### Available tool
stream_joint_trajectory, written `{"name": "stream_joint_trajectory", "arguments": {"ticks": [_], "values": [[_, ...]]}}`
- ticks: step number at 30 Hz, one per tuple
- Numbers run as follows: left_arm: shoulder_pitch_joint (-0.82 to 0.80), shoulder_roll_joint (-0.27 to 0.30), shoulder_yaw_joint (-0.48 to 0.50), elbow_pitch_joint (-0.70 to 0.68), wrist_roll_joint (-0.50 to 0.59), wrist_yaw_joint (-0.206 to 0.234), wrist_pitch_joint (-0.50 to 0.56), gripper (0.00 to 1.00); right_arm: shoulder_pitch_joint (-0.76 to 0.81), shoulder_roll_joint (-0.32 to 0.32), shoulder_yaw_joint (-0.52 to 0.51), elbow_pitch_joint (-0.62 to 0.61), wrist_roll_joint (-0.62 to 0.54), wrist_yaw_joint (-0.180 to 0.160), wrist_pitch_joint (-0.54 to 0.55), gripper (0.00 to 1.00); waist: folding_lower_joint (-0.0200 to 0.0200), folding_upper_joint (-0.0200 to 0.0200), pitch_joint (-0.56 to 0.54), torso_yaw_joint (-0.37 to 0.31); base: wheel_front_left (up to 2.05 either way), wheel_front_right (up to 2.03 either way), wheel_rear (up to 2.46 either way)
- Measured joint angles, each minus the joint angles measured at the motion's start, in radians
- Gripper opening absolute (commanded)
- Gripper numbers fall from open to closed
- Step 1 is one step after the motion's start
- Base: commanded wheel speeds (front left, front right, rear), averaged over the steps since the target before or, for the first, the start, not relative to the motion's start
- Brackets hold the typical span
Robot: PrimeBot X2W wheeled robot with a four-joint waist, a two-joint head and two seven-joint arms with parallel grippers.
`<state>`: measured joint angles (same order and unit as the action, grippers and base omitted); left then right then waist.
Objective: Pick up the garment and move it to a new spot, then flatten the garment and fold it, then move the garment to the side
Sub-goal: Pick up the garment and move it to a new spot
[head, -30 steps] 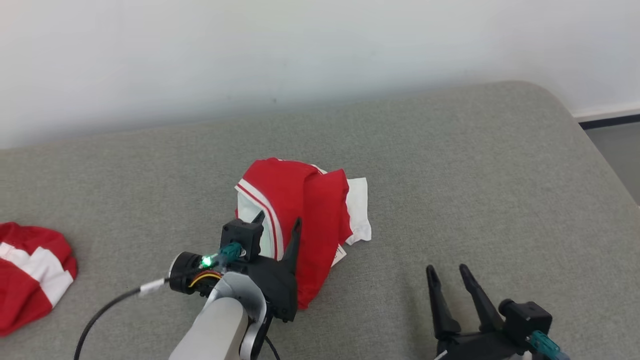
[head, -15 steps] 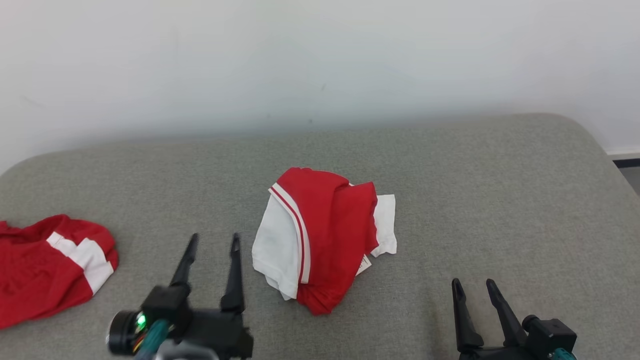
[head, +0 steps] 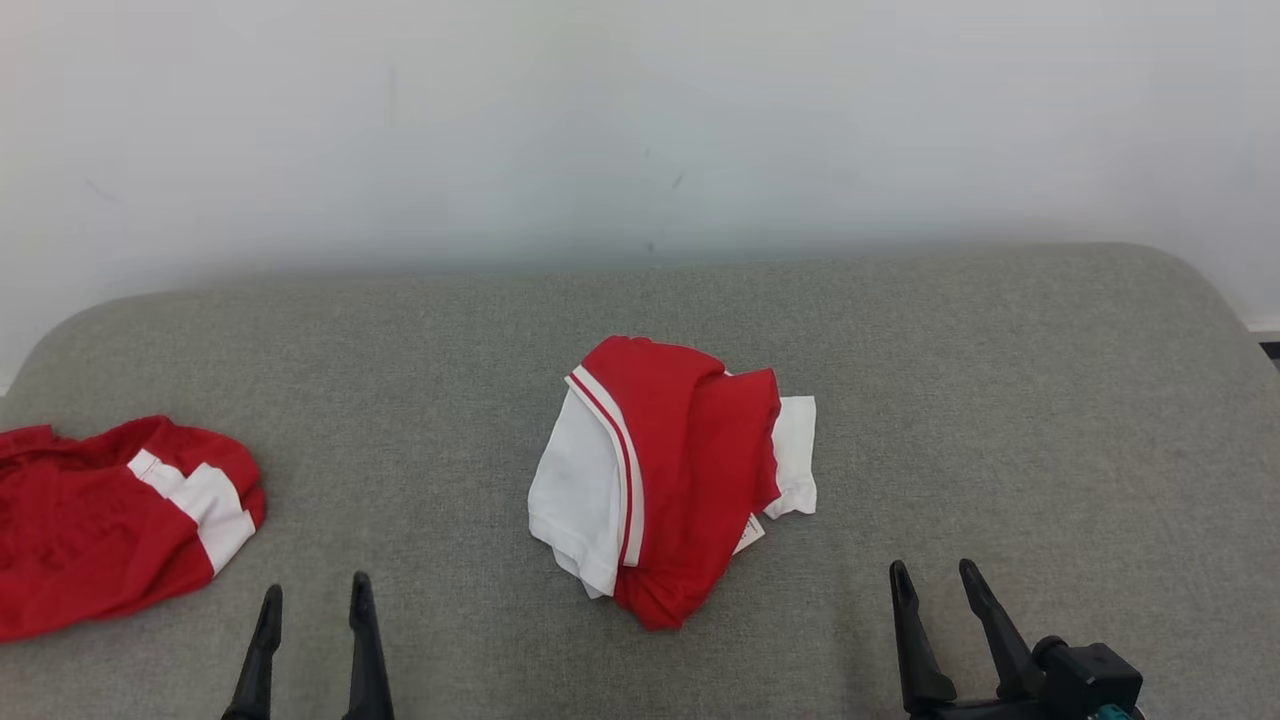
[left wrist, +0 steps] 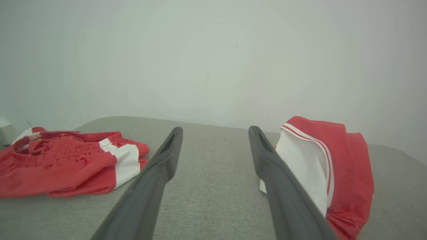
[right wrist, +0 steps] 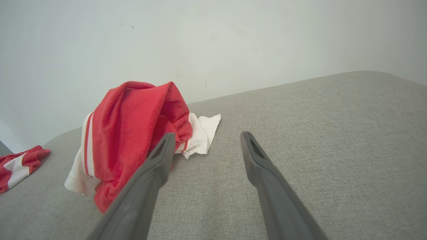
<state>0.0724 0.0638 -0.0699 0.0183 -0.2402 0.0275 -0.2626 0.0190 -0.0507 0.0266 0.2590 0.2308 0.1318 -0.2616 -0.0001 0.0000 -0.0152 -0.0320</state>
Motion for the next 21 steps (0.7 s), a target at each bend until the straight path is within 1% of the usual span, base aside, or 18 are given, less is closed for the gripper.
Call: {"name": "stream_joint_trajectory", "arguments": {"ticks": [4, 8, 11, 16, 21], "values": [[0.053, -0.006, 0.038, 0.016, 0.018, -0.028, 0.0, 1.0, 0.007, -0.001, 0.007, -0.002, -0.017, 0.0, 0.0, 1.0, 0.0, 0.0, -0.001, 0.004, 0.0, 0.0, 0.0], [0.076, -0.009, 0.062, 0.038, 0.053, -0.039, 0.0, 1.0, 0.014, -0.003, 0.002, -0.002, -0.039, 0.0, 0.0, 1.0, 0.0, 0.0, -0.001, 0.01, 0.0, 0.0, 0.0], [0.094, -0.01, 0.064, 0.066, 0.078, -0.052, 0.0, 1.0, 0.018, -0.004, -0.005, 0.002, -0.049, 0.0, 0.0, 1.0, 0.0, 0.0, -0.001, 0.014, 0.0, 0.0, 0.0], [0.107, -0.011, 0.069, 0.101, 0.116, -0.059, 0.0, 1.0, 0.022, -0.004, -0.01, 0.016, -0.056, 0.0, 0.0, 1.0, 0.0001, 0.0, -0.002, 0.015, 0.0, 0.0, 0.0], [0.105, -0.011, 0.074, 0.114, 0.12, -0.071, 0.0, 1.0, 0.022, -0.003, -0.024, 0.034, -0.065, 0.0, 0.005, 1.0, 0.0001, 0.0, 0.0, 0.015, 0.0, 0.0, 0.0]]}}
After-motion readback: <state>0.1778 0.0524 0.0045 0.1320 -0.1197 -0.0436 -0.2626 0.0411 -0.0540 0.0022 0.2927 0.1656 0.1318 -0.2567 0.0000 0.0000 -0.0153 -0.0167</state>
